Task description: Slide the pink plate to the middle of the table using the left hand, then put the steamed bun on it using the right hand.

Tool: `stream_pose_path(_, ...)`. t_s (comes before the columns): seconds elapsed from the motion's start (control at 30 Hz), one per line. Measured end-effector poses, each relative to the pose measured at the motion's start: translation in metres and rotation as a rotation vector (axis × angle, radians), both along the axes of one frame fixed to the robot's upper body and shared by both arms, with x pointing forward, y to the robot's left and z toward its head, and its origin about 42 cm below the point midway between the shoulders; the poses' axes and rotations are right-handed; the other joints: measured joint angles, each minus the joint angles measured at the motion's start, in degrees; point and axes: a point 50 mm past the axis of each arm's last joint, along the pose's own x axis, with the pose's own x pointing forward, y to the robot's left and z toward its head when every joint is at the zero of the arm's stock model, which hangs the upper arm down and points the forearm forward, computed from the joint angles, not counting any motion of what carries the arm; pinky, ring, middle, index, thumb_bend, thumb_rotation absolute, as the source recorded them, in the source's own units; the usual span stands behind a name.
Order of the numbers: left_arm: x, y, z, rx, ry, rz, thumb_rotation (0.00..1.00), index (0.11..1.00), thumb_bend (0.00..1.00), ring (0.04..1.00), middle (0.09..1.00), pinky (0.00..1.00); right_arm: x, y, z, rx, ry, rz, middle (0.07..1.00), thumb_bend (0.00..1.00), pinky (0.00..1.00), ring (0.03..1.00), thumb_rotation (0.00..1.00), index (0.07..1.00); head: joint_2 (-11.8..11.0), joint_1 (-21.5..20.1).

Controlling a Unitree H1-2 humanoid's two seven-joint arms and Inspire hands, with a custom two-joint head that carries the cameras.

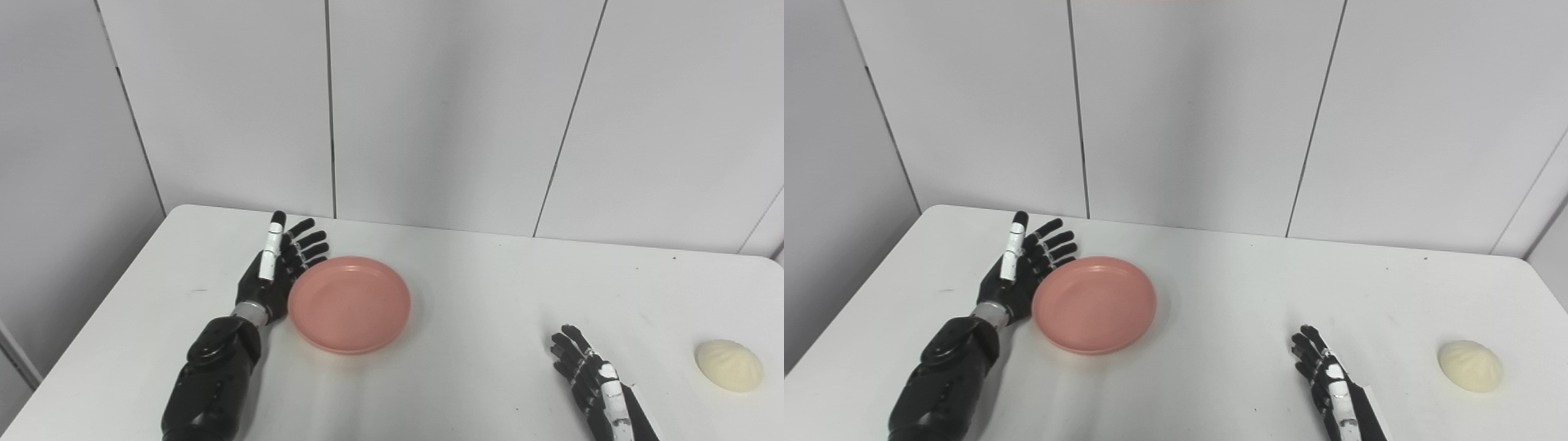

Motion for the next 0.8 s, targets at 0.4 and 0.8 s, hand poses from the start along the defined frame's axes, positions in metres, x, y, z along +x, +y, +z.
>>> stream_pose_path(0.4, 0.001, -0.017, 0.000, -0.006, -0.005, 0.032, 0.87, 0.818, 0.81, 0.779, 0.765, 0.77, -0.001, 0.001, -0.001, -0.010, 0.002, 0.001, 0.895, 0.81, 0.95, 0.921, 0.98, 0.888, 0.3, -2.6)
stream_pose_path(0.8, -0.001, -0.079, -0.001, 0.020, -0.012, 0.004, 0.88, 0.883, 0.79, 0.841, 0.866, 0.80, -0.007, 0.018, -0.001, -0.016, -0.001, -0.006, 0.880, 0.83, 0.93, 0.906, 0.96, 0.876, 1.1, -7.7)
